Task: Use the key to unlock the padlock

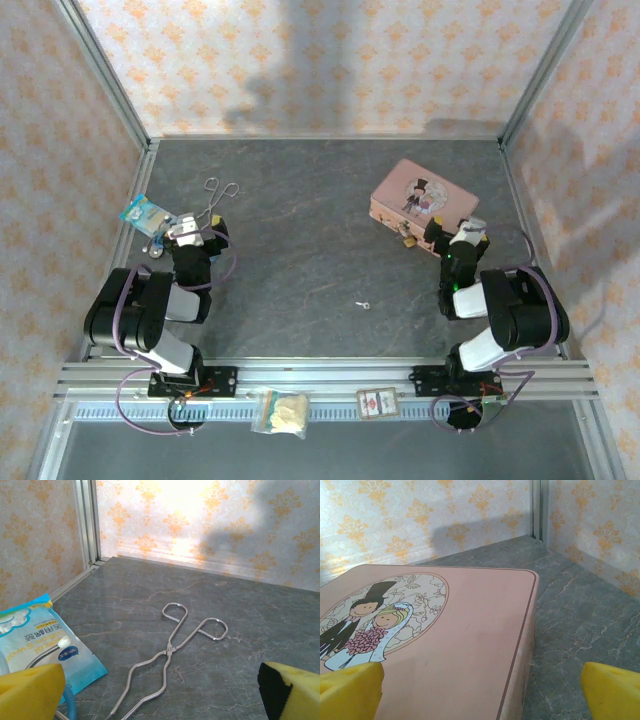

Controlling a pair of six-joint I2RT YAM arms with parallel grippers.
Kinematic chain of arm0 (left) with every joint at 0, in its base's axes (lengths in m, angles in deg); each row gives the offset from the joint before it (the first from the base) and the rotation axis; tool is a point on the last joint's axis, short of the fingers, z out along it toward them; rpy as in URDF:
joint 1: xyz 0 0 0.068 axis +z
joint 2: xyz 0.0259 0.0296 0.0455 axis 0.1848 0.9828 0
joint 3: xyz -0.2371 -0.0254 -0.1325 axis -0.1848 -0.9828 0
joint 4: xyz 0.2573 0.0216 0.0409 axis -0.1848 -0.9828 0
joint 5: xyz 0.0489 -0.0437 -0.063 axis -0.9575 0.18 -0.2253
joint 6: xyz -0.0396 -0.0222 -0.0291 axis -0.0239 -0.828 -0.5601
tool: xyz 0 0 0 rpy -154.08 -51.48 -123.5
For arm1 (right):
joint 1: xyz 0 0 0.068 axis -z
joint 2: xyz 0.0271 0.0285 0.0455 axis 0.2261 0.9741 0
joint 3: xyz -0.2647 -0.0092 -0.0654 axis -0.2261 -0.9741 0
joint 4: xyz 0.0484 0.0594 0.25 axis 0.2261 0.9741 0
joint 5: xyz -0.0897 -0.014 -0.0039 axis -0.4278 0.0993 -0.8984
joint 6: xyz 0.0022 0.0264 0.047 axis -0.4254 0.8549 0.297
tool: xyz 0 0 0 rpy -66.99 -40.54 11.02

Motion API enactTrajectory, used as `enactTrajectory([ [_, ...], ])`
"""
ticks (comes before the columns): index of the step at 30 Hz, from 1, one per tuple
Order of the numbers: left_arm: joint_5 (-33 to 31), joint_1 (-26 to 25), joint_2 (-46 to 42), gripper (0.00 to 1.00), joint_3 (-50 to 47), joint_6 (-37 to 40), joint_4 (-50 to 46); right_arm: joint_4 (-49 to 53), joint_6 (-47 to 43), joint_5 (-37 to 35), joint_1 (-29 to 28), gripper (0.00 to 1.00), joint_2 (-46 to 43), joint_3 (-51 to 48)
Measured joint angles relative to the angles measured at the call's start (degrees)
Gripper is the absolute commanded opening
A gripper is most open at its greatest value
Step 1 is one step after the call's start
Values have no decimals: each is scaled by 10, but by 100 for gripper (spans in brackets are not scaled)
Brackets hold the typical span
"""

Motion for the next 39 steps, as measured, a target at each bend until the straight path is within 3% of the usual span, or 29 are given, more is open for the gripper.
enactTrajectory([
  [28,-1,0,0,99,0,0,0,6,0,-2,-1,100,-6,1],
  [34,-37,-6,-36,99,6,0,-41,118,2,-35,-24,100,-94,43],
  [39,-96,-33,-141,99,84,-33,-189,319,85,-62,-25,100,-160,167],
])
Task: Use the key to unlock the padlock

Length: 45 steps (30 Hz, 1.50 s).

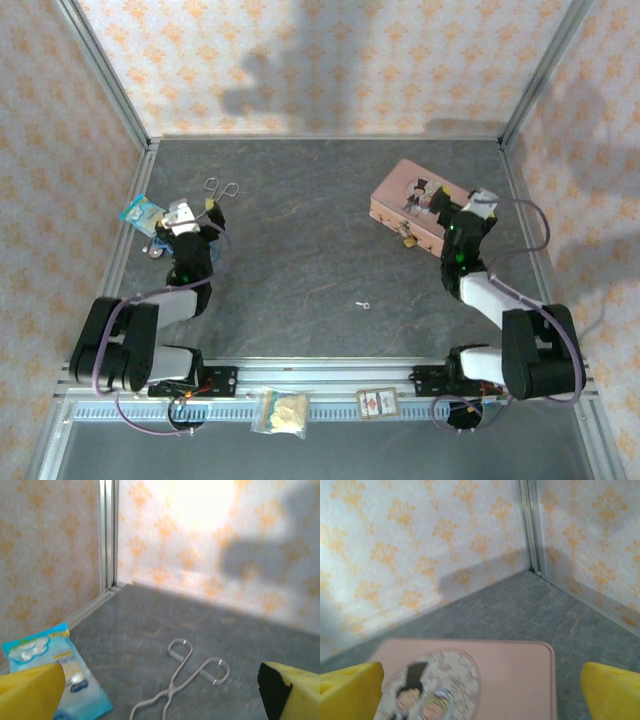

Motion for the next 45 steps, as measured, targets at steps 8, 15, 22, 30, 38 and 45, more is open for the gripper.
enactTrajectory([
  [8,77,-2,-29,99,152,-198,-242,243,124,74,50,100,9,102],
  [15,208,-73,-21,99,97,-327,-285,328,164,138,101,99,51,119],
  [22,258,-125,-16,99,75,-375,-276,342,121,209,121,93,121,134],
  [30,264,-125,-12,99,73,-403,-231,321,38,313,92,83,202,202],
  [38,269,-125,-8,99,73,-419,-215,330,-28,346,-28,76,308,324],
  [45,270,-125,-38,99,53,-420,-216,372,-76,353,-115,75,390,443],
])
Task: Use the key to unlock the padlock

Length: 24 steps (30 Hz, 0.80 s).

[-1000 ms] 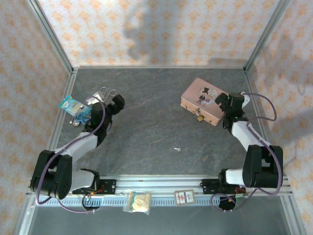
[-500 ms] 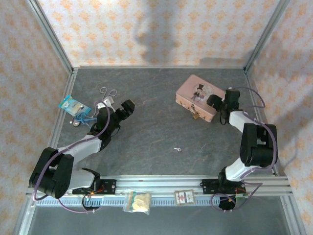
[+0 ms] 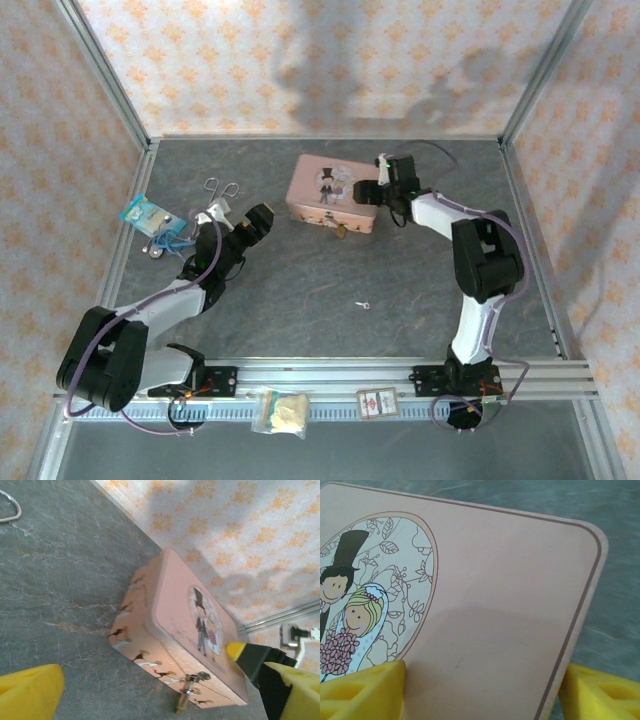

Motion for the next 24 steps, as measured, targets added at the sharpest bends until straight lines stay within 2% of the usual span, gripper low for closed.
enactTrajectory([
  [7,3,-2,-25,99,-15,0,-5,33,-10,-3,-21,86,31,61],
  [9,7,-9,-25,99,-15,0,-6,38,-9,-15,-20,93,26,63],
  [13,8,-31,-25,99,-15,2,-8,71,-3,-41,-21,95,-20,56],
  [19,-3,-58,-6,99,-13,2,-3,122,30,-71,-33,79,-190,-31],
  [24,-11,-72,41,99,12,0,5,171,69,-96,-114,68,-275,-144],
])
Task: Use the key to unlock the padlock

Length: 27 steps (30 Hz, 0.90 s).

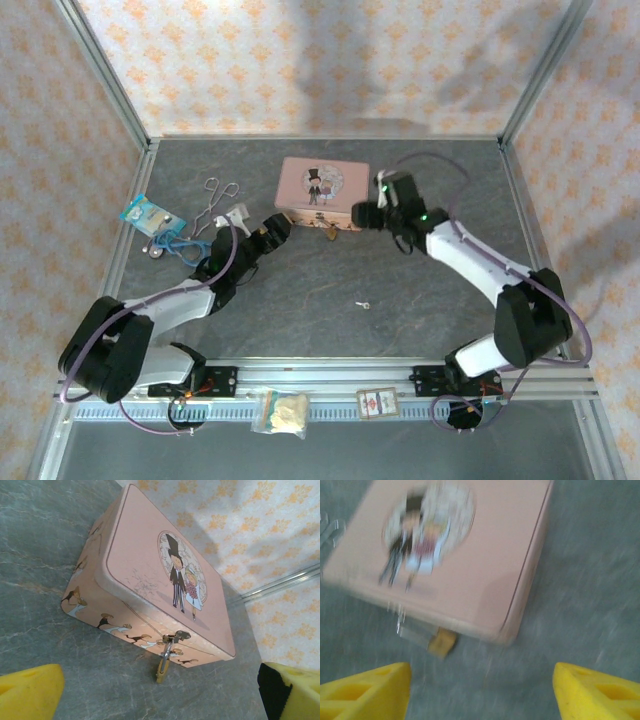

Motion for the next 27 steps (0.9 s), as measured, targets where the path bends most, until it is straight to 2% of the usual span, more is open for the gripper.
enactTrajectory([
  [2,-1,-3,15,99,11,-5,10,26,24,-3,-43,57,-10,-40],
  [4,-2,-7,26,99,16,-14,23,48,47,-3,-78,51,-17,-72],
  [14,-9,-21,41,99,17,-30,40,115,138,-33,-202,45,-20,-141],
  [23,-22,-21,22,99,17,-28,39,143,161,-83,-240,39,38,-142],
  [27,-26,-21,21,99,17,-28,38,147,163,-94,-245,32,38,-140],
])
